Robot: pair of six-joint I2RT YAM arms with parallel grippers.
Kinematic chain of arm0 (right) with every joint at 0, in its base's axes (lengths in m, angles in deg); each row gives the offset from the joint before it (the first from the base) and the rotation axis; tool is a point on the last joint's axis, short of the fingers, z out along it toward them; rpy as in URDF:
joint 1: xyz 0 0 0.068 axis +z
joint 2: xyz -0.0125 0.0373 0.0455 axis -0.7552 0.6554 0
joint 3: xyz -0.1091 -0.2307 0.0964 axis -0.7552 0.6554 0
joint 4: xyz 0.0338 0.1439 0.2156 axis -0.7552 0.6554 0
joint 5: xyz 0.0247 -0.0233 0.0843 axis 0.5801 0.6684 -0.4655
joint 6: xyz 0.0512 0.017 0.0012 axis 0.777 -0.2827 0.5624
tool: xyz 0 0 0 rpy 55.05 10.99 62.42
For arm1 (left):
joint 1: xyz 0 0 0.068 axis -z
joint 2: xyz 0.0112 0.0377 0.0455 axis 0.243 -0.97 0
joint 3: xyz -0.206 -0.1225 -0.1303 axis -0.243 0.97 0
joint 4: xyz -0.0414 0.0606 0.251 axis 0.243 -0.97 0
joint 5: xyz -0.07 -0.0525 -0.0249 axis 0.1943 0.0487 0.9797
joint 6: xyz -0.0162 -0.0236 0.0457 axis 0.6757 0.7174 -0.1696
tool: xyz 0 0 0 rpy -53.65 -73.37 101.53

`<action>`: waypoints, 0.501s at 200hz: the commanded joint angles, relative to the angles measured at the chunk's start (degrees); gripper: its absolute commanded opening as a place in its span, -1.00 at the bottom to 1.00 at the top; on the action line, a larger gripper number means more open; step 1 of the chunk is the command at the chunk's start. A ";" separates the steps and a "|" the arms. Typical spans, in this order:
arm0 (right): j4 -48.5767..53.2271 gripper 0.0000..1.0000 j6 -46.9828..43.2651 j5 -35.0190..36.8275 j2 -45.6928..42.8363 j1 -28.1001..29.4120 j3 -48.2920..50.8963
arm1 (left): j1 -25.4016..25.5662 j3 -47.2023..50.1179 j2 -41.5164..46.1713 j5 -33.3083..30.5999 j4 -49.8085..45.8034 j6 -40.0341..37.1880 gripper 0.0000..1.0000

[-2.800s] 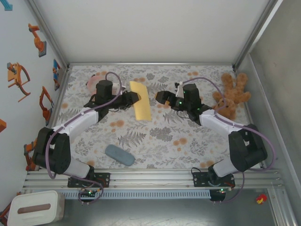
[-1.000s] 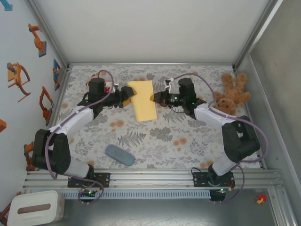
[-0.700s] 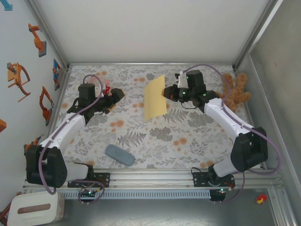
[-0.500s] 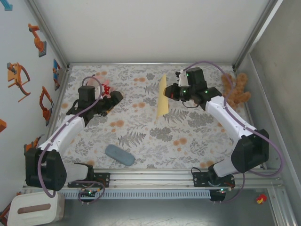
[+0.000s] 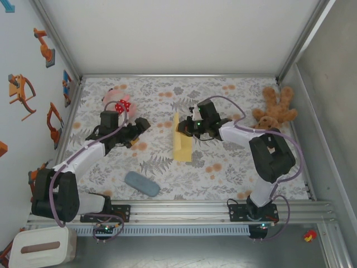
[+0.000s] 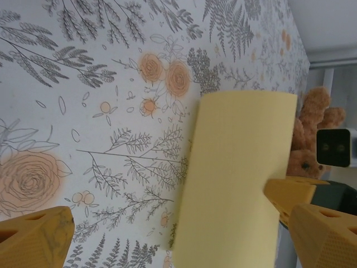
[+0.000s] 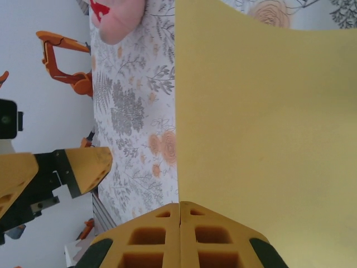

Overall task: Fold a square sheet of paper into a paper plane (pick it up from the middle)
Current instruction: First fold in half a square sheet of paper at the center of the table.

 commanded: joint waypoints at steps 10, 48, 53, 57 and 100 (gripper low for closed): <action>-10.27 -1.00 2.87 -0.52 1.55 -0.61 3.65 | 3.90 -0.95 -3.48 -0.33 1.09 1.01 0.86; -11.19 -1.00 1.13 0.47 4.38 -1.68 5.81 | 9.58 -4.94 -11.09 -0.94 1.53 2.28 0.60; -10.69 -1.00 0.53 0.60 4.74 -1.71 5.70 | 10.29 -5.45 -11.98 -1.26 1.53 2.33 0.59; -10.35 -1.00 0.03 0.67 5.03 -1.69 5.59 | 10.96 -5.83 -12.63 -1.45 1.57 2.41 0.58; -8.23 -1.00 -2.67 2.17 6.18 -2.13 5.94 | 15.42 -11.92 -19.36 -5.13 -1.98 1.16 0.41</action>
